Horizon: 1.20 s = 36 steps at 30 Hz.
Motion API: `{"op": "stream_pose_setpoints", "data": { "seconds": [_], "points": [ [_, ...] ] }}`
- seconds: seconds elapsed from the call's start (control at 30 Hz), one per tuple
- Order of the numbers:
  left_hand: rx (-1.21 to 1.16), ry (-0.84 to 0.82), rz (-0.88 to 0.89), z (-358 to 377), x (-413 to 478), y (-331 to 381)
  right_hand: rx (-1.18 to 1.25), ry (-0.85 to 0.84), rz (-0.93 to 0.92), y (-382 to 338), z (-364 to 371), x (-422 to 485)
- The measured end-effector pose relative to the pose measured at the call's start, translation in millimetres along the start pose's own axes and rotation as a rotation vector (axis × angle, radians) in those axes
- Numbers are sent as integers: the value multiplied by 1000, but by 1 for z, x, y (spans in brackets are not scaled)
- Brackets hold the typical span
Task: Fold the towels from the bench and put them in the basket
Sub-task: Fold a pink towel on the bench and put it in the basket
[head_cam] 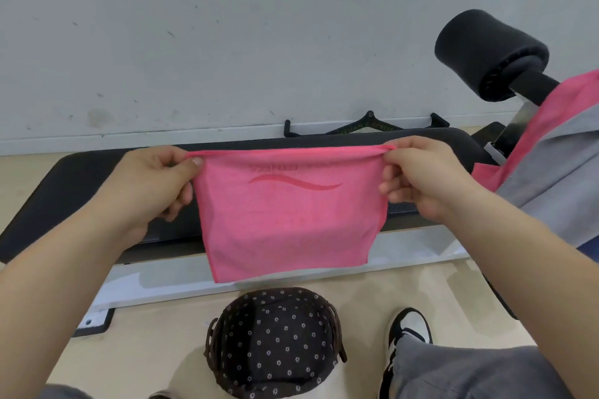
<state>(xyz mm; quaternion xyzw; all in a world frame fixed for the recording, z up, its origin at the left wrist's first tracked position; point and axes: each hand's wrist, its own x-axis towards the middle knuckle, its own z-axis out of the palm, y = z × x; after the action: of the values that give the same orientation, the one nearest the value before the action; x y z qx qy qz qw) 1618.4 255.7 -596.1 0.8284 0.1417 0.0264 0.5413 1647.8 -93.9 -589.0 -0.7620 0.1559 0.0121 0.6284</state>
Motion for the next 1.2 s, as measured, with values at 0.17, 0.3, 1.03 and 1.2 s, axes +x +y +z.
{"op": "stream_pose_setpoints", "data": {
  "seconds": [0.17,0.3,1.03,1.2],
  "points": [
    [-343,28,-118,26,26,9,220,101,47,4,34,32],
    [-395,120,-58,43,55,6,209,169,-39,6,55,62],
    [1126,-307,884,71,2,-77,-1491,-486,-344,63,40,-5],
    [1109,-363,882,59,-1,-75,-1344,-268,-627,91,9,14]
  ]
}}
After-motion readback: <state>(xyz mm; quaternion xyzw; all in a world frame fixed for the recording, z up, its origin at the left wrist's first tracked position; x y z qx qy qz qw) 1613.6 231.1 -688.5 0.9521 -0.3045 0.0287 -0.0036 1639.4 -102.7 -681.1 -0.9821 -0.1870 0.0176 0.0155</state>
